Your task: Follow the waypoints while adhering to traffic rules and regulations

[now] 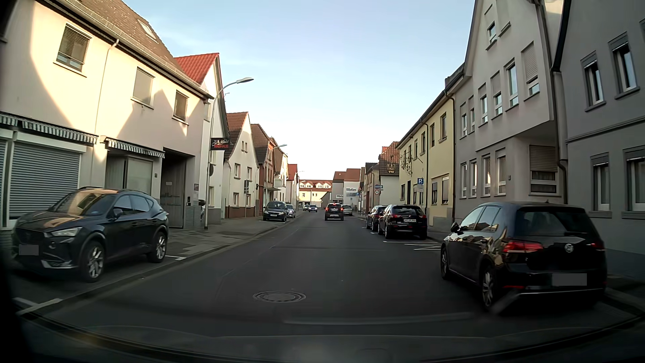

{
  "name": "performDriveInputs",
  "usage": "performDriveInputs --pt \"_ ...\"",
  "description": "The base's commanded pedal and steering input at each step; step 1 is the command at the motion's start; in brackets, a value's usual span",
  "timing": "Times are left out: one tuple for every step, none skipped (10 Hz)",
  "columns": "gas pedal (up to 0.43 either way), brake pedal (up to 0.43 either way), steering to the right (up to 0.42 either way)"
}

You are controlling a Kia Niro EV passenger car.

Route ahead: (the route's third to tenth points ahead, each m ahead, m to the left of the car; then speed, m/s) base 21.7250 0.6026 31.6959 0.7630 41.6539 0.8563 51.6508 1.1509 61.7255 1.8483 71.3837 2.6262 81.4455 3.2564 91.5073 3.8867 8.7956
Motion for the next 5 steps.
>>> performDriveInputs --pt "0.028 0.03 0.008" --pt "0.028 0.03 0.007" --pt "0.02 0.03 0.004" --pt "0.02 0.03 0.001" --pt "0.02 0.03 -0.001"
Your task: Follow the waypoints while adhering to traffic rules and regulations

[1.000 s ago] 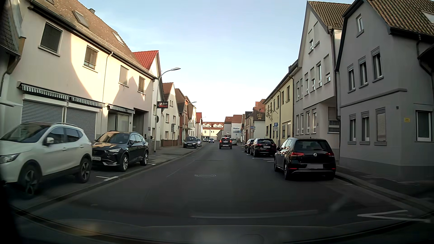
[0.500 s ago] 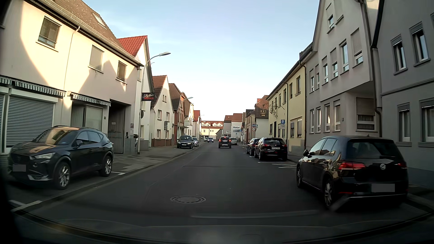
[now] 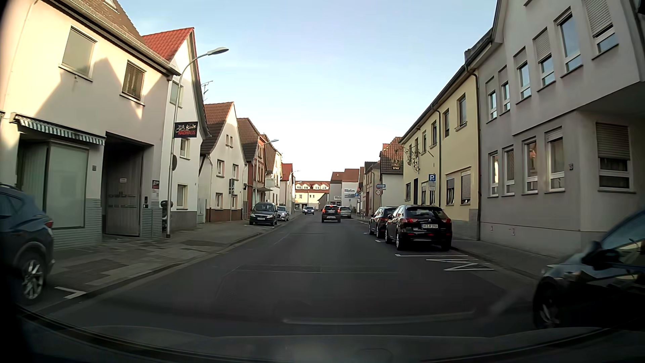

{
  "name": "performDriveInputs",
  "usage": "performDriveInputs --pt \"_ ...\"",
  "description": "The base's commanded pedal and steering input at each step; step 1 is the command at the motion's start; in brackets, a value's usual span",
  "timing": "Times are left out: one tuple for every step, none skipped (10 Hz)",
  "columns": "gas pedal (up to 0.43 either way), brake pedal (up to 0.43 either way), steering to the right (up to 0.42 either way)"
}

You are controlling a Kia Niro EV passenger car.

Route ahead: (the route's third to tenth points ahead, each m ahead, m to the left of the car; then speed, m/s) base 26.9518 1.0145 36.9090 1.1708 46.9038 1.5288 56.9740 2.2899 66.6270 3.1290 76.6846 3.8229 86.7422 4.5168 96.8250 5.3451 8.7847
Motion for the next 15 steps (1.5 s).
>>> performDriveInputs --pt "0.02 0.03 -0.002" --pt "0.008 0.03 -0.003" --pt "0.0 0.03 -0.004" --pt "0.0 0.03 -0.004" --pt "0.0 0.03 -0.004" --pt "0.0 0.03 -0.004" --pt "0.0 0.03 -0.004" --pt "0.0 0.03 -0.004" --pt "0.0 0.03 -0.004" --pt "0.0 0.03 -0.004" --pt "0.0 0.03 -0.003" --pt "0.0 0.03 -0.003" --pt "0.0 0.03 -0.002" --pt "0.0 0.03 -0.002" --pt "0.0 0.03 0.0"
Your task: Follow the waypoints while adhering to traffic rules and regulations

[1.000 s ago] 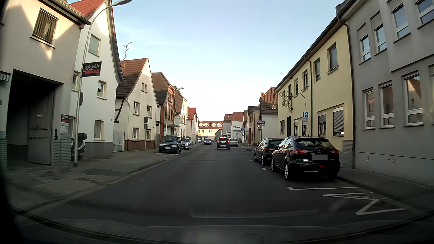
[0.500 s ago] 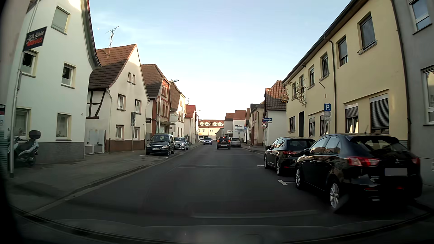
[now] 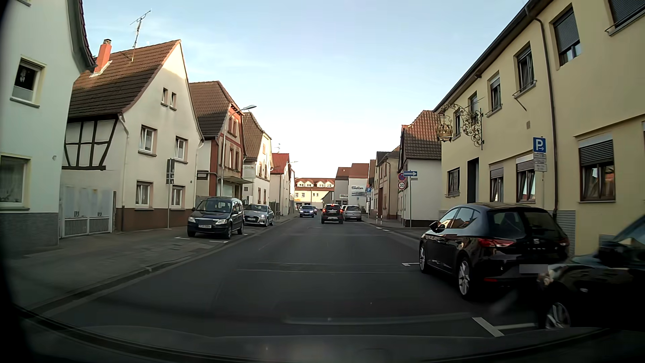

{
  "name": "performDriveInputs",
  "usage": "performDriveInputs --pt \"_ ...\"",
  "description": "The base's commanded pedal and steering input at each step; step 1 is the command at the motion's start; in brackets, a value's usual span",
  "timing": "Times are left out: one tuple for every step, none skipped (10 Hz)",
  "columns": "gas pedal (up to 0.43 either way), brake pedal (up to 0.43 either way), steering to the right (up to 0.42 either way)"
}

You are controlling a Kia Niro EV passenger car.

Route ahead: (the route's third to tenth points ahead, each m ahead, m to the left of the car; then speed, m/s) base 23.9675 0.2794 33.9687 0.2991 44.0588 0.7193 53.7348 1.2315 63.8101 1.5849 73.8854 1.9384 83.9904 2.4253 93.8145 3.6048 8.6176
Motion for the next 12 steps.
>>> performDriveInputs --pt "0.0 0.03 0.003" --pt "0.0 0.03 0.006" --pt "0.0 0.03 0.01" --pt "0.0 0.03 0.01" --pt "0.0 0.03 0.01" --pt "0.0 0.037 0.01" --pt "0.0 0.043 0.01" --pt "0.0 0.055 0.01" --pt "0.0 0.061 0.01" --pt "0.0 0.079 0.007" --pt "0.0 0.085 0.004" --pt "0.0 0.116 0.002"
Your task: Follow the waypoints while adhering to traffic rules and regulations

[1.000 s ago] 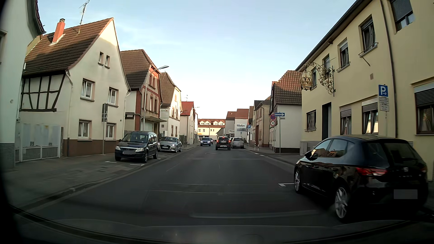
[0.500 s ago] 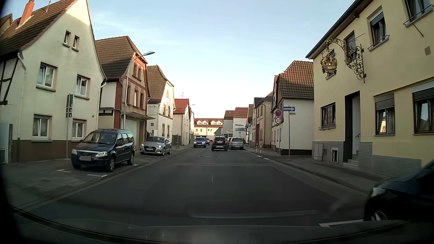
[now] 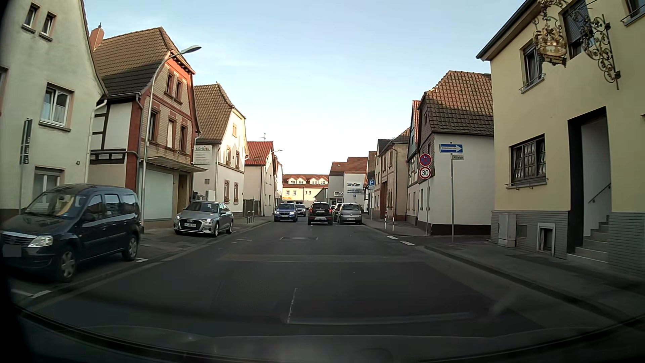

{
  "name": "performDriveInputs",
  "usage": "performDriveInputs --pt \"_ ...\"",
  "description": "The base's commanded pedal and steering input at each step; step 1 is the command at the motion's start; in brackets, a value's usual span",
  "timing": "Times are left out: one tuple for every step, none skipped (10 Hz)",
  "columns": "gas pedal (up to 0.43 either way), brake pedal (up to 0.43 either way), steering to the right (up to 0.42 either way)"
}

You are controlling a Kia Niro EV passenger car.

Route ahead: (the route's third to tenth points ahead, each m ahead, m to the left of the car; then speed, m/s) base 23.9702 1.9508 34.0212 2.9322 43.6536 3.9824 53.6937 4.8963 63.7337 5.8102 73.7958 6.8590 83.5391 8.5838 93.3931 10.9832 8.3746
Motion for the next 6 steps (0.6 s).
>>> performDriveInputs --pt "0.0 0.116 0.0" --pt "0.0 0.122 -0.003" --pt "0.0 0.122 -0.006" --pt "0.0 0.128 -0.007" --pt "0.0 0.134 -0.007" --pt "0.0 0.134 -0.009"
